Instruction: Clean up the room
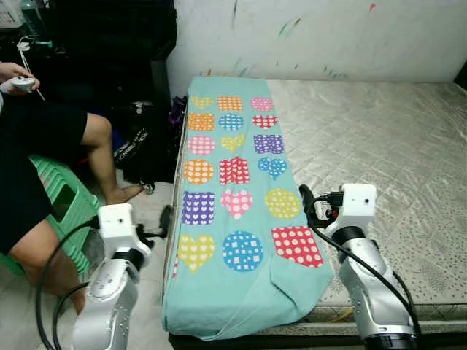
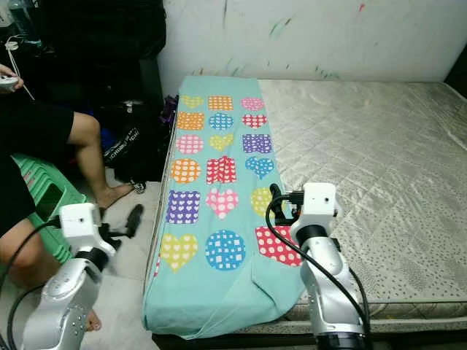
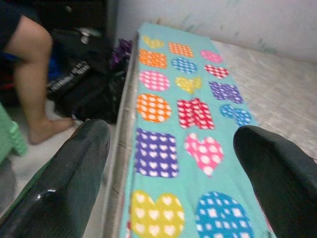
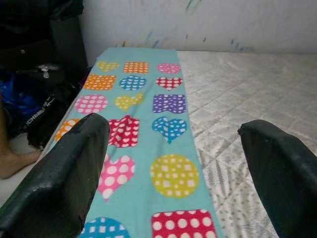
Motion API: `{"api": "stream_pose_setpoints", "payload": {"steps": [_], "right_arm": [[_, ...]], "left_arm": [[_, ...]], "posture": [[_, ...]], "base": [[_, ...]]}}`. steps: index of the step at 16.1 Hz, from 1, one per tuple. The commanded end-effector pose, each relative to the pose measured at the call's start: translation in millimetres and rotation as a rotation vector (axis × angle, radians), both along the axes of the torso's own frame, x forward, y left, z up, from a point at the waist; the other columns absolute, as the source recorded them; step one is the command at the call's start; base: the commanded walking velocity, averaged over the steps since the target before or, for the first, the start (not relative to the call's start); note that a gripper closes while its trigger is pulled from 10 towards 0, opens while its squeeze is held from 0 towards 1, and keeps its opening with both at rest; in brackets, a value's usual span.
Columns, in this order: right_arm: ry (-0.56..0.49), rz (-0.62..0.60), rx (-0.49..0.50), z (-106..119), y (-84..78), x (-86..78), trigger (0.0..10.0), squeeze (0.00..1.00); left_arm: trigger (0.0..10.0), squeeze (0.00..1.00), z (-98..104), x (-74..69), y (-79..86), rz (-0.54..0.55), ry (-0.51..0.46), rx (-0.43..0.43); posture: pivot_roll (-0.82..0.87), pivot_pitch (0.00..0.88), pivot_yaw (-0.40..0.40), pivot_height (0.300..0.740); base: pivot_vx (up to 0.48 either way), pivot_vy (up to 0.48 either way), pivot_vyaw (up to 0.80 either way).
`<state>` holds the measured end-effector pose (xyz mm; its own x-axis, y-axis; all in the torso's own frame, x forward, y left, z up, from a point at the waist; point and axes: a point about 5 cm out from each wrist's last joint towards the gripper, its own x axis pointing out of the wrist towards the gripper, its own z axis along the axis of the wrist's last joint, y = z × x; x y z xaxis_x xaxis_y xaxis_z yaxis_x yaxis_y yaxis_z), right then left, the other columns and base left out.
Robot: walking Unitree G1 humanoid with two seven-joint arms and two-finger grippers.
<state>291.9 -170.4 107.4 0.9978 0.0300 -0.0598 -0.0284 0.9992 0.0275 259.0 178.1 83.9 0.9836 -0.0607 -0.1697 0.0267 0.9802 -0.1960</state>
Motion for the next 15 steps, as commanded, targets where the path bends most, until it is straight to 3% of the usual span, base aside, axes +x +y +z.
{"api": "stream_pose_setpoints", "payload": {"steps": [1, 9, 10, 11, 12, 15], "right_arm": [[-0.012, -0.005, -0.012, 3.4, -4.1, 0.2, 10.0, 1.0], [-0.073, -0.028, -0.015, 19.3, -8.2, -2.1, 10.0, 1.0], [-0.06, -0.025, -0.004, 16.5, -5.9, -3.1, 10.0, 0.56], [-0.055, -0.018, -0.001, 15.5, -3.8, -3.8, 10.0, 0.39], [-0.047, -0.009, 0.006, 15.0, -1.8, -5.0, 10.0, 0.0], [-0.042, 0.004, 0.015, 14.9, 1.4, -7.0, 10.0, 0.0]], "left_arm": [[10.0, 0.0, 1.6, -4.4, -2.6, -0.039, 0.01, 0.007], [10.0, 0.0, 6.2, -36.1, 12.1, -0.008, -0.03, 0.14], [10.0, 0.0, 4.5, -36.9, 10.7, -0.025, -0.024, 0.123], [10.0, 0.0, 5.1, -36.2, 9.9, -0.029, -0.027, 0.124], [10.0, 0.0, 6.1, -35.5, 9.4, -0.026, -0.03, 0.123], [10.0, 0.0, 7.2, -36.6, 9.9, -0.018, -0.033, 0.117]], "posture": [[-0.11, 0.0, -0.018, 0.74], [-0.13, 0.0, -0.019, 0.74], [-0.13, 0.0, -0.019, 0.74], [-0.12, 0.0, -0.028, 0.74], [-0.12, 0.0, -0.029, 0.74], [-0.12, 0.0, -0.032, 0.74]], "base": [[0.0, 0.0, 0.0], [0.0, 0.0, 0.0], [0.0, 0.0, 0.0], [0.0, 0.0, 0.0], [0.0, 0.0, 0.0], [0.0, 0.0, 0.0]]}}
